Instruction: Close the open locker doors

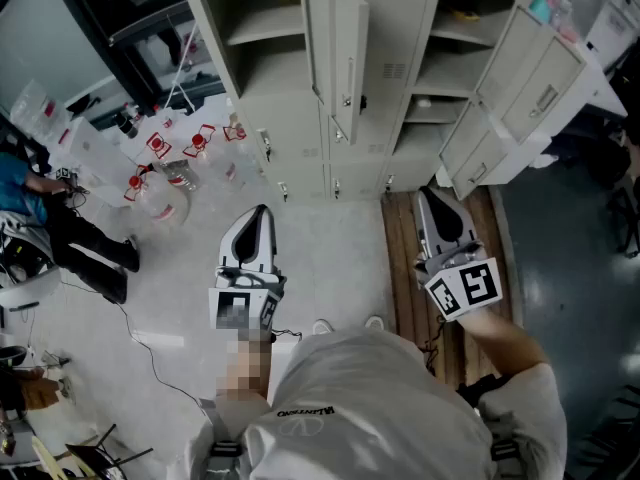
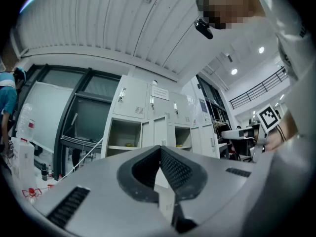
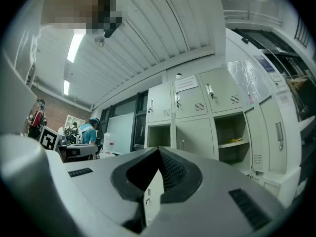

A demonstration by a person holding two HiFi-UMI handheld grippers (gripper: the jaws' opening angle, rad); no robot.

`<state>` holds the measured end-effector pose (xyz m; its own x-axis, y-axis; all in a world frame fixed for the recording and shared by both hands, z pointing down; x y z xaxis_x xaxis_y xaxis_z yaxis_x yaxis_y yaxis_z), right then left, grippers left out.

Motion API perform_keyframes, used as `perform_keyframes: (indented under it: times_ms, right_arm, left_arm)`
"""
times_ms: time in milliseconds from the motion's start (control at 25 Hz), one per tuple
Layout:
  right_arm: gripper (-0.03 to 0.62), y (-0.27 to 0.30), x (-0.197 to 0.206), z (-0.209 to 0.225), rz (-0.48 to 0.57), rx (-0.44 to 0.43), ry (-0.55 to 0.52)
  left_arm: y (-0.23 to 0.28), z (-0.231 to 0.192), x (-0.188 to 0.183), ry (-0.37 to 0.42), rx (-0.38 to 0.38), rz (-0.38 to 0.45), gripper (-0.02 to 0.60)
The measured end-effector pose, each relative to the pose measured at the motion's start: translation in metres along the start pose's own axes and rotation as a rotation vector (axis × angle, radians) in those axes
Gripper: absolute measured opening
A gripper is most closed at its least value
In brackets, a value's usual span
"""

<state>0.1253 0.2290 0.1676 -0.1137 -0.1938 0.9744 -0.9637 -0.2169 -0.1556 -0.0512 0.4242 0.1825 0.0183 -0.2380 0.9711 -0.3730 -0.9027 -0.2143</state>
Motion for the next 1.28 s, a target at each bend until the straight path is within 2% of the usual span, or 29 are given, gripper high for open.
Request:
perform_keyframes:
  times_ms: [240, 480, 640, 920, 1000, 1280]
  right_arm:
    - [0.009, 0.012, 0.003, -0.018, -0.006, 0.002, 0.022]
    - [0.011, 0.02, 0.009, -0.033, -0.015, 0.022, 0.039]
    - [0.011, 0.028, 0.018, -0.034, -0.031, 0.023, 0.045]
    - [0.011, 0.057, 0.034, 0.0, -0.014, 0.022, 0.044]
    - [0.011, 0.072, 0.04, 0.014, -0.01, 0.004, 0.052]
    - [0.024, 0.126, 0.06, 0.062, -0.004, -0.106, 0.073]
  left_arm:
    - [-0.001, -0.009, 0.005, -0.019, 0.022, -0.004, -0.003]
    - [0.005, -0.011, 0.017, -0.015, 0.09, -0.045, -0.003]
    - [0.015, -0.01, 0.029, -0.036, 0.094, -0.071, -0.003]
    - [0.058, 0.005, 0.053, -0.044, 0.093, -0.103, -0.003]
    - [0.077, 0.009, 0.062, -0.036, 0.081, -0.132, -0.003]
    - [0.154, 0.02, 0.088, -0.022, 0.034, -0.137, -0.002]
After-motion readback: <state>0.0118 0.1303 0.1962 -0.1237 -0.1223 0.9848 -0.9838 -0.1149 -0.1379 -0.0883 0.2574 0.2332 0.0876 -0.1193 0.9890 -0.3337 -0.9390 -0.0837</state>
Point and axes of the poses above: the fingertips, and each gripper's own axes: y forward along the fingers, z to its right, x out of its underside, the point moved 2 cm from there along -y, backward along the fingers, and after that the axes turned 8 degrees about -y, right-handed, at the moved point
